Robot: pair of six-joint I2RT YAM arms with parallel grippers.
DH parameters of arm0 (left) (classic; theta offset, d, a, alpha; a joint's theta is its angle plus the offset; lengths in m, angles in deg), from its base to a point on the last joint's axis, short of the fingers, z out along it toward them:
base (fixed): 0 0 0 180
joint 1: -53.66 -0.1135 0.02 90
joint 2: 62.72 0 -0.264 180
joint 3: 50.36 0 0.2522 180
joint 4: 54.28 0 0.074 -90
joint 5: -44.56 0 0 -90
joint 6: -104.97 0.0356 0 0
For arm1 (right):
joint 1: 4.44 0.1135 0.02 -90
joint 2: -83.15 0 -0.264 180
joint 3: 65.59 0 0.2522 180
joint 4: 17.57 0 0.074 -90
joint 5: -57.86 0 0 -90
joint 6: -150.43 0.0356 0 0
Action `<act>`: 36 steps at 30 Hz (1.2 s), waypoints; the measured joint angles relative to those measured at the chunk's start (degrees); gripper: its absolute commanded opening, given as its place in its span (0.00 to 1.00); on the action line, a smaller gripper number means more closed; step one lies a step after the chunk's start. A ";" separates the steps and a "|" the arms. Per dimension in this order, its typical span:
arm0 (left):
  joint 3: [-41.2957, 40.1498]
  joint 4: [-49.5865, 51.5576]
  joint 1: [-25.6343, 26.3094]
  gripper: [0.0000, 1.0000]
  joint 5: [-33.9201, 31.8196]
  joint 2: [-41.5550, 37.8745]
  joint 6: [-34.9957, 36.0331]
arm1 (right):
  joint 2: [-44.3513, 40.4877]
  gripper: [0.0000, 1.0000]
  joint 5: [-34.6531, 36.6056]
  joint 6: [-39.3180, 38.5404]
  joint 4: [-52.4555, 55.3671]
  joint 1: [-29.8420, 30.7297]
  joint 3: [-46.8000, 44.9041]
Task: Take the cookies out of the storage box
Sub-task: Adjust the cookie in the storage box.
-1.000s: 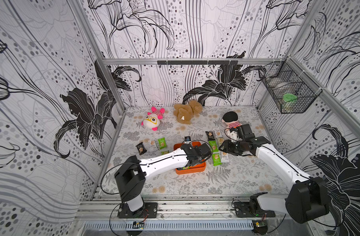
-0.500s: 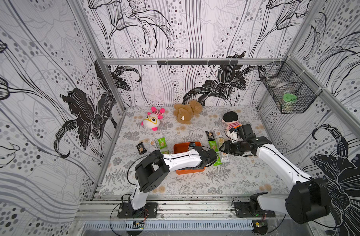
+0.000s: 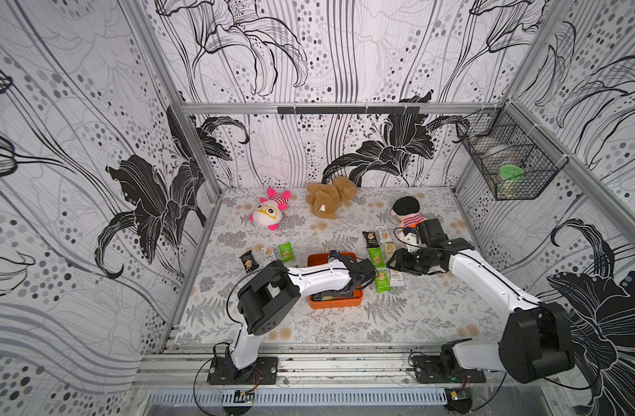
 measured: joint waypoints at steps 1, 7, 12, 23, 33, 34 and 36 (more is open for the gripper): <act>0.00 -0.33 -0.13 0.80 0.15 0.11 0.28 | 0.35 0.52 0.00 -0.07 0.04 -0.04 0.31; -1.46 -2.99 -0.66 0.77 2.08 0.31 1.53 | 1.33 0.52 0.02 -0.22 0.15 -0.20 1.86; -1.92 -3.82 -0.87 0.76 2.32 0.24 2.38 | 1.46 0.52 0.20 -0.20 0.26 -0.26 2.16; -2.01 -4.72 -2.82 0.61 2.51 0.26 5.68 | 1.44 0.52 2.05 0.00 0.42 -0.50 2.23; 1.66 -4.59 -4.85 0.51 2.91 2.43 8.72 | 1.44 0.52 3.87 0.28 1.22 -0.52 2.36; 2.08 -4.57 -5.01 0.51 3.04 2.67 8.90 | 1.44 0.52 3.96 0.28 1.29 -0.52 2.38; 3.17 -4.59 -5.33 0.50 3.39 3.23 9.31 | 1.44 0.52 4.17 0.31 1.44 -0.52 2.40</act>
